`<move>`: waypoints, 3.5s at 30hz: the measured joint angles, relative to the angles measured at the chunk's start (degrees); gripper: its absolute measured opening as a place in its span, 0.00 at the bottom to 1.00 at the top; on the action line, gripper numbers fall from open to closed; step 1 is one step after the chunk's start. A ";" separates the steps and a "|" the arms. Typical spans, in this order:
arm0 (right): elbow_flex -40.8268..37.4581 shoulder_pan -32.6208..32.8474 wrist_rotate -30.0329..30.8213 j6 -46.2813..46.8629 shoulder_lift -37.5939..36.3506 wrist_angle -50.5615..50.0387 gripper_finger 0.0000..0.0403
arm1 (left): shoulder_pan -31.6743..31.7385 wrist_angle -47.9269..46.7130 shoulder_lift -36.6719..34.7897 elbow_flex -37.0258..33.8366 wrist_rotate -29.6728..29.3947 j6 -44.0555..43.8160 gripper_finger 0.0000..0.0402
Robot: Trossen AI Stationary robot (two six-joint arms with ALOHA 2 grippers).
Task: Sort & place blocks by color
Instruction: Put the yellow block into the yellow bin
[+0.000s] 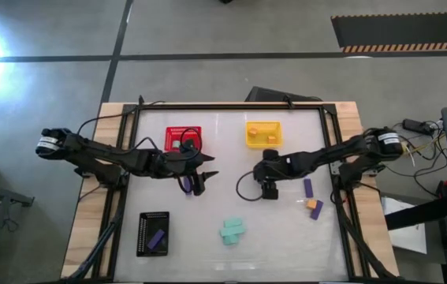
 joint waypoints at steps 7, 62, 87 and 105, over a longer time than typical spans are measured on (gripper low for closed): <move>-0.10 -0.15 -0.09 -1.89 1.90 1.07 0.54 | 0.00 0.00 0.00 0.00 0.02 0.02 0.56; 11.34 -37.67 -12.10 -26.92 2.55 -6.31 0.31 | 0.11 1.26 0.00 0.00 -0.39 2.47 0.56; 11.23 -37.64 -12.07 -26.42 3.00 -6.54 0.32 | 0.13 3.63 0.00 0.00 -0.39 2.38 0.56; 11.23 -37.64 -12.02 -26.48 2.99 -6.60 0.41 | 0.13 3.63 0.00 0.00 -0.39 2.38 0.56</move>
